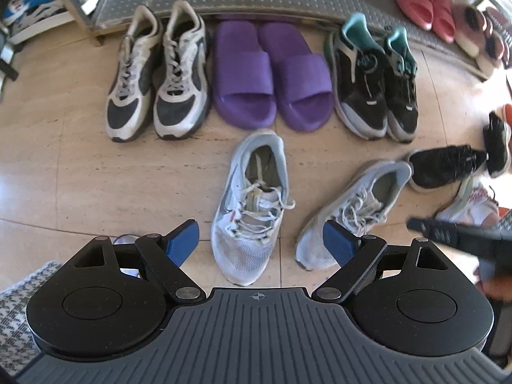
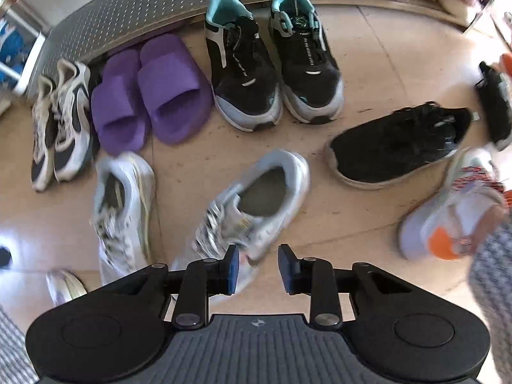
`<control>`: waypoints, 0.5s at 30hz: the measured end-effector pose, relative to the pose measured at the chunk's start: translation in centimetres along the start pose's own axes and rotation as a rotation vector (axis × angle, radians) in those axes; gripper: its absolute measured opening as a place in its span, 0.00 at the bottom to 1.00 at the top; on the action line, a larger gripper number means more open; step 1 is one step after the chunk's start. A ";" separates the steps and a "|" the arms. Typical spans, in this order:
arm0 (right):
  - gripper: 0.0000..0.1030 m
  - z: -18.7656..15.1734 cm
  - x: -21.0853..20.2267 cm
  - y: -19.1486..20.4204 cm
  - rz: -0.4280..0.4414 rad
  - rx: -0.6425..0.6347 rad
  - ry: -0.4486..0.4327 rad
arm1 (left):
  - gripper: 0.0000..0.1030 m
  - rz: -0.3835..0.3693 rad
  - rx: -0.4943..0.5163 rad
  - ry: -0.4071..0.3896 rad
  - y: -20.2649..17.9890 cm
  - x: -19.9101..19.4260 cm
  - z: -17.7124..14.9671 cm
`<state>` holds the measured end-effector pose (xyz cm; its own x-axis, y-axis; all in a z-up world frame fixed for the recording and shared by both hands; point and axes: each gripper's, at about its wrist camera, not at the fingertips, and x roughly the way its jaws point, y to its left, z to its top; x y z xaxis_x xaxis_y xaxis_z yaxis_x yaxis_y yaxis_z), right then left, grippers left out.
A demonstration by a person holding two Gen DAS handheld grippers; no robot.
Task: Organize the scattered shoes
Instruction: 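Set the grey sneaker beside the white-grey sneaker, open right gripper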
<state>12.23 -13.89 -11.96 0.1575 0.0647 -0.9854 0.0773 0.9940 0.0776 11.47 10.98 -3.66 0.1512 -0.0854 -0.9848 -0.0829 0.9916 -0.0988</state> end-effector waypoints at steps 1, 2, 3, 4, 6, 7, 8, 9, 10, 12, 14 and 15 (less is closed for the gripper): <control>0.39 0.4 0.6 0.2 0.014 0.035 0.000 | 0.86 0.001 0.001 0.002 -0.1 0.1 0.0; 0.43 0.6 1.1 0.4 0.025 0.059 0.001 | 0.86 0.003 -0.008 0.003 0.1 0.2 0.1; 0.52 0.9 1.5 0.6 0.033 0.078 0.000 | 0.86 0.008 -0.024 0.002 0.5 0.2 0.2; 0.56 1.3 2.3 0.9 0.035 0.104 -0.008 | 0.86 0.013 -0.040 0.001 0.9 0.3 0.4; 0.57 1.9 3.4 1.3 0.021 0.129 -0.023 | 0.86 0.022 -0.069 -0.003 1.7 0.3 0.7; 0.58 2.3 4.1 1.4 0.013 0.140 -0.024 | 0.86 0.030 -0.090 -0.007 2.3 0.3 0.9; 0.58 2.6 4.9 1.4 0.007 0.148 -0.018 | 0.86 0.037 -0.110 -0.011 2.9 0.3 1.2; 0.56 3.0 5.7 1.4 0.000 0.156 -0.012 | 0.86 0.046 -0.127 -0.014 3.4 0.2 1.3; 0.54 3.3 6.6 1.5 -0.007 0.160 -0.003 | 0.86 0.052 -0.145 -0.018 3.9 0.2 1.5; 0.50 3.4 7.8 1.8 -0.019 0.133 0.007 | 0.86 0.058 -0.183 -0.028 4.9 0.0 1.9; 0.39 3.4 9.1 2.6 -0.046 0.054 0.026 | 0.87 0.059 -0.211 -0.033 5.6 -0.1 2.2; 0.28 3.2 9.8 3.3 -0.060 -0.012 0.037 | 0.87 0.060 -0.231 -0.032 6.1 -0.1 2.3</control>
<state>17.13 -10.30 -20.85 0.1166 0.0081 -0.9931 0.0738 0.9971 0.0168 13.23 17.27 -3.87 0.1700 -0.0200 -0.9852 -0.3157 0.9460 -0.0737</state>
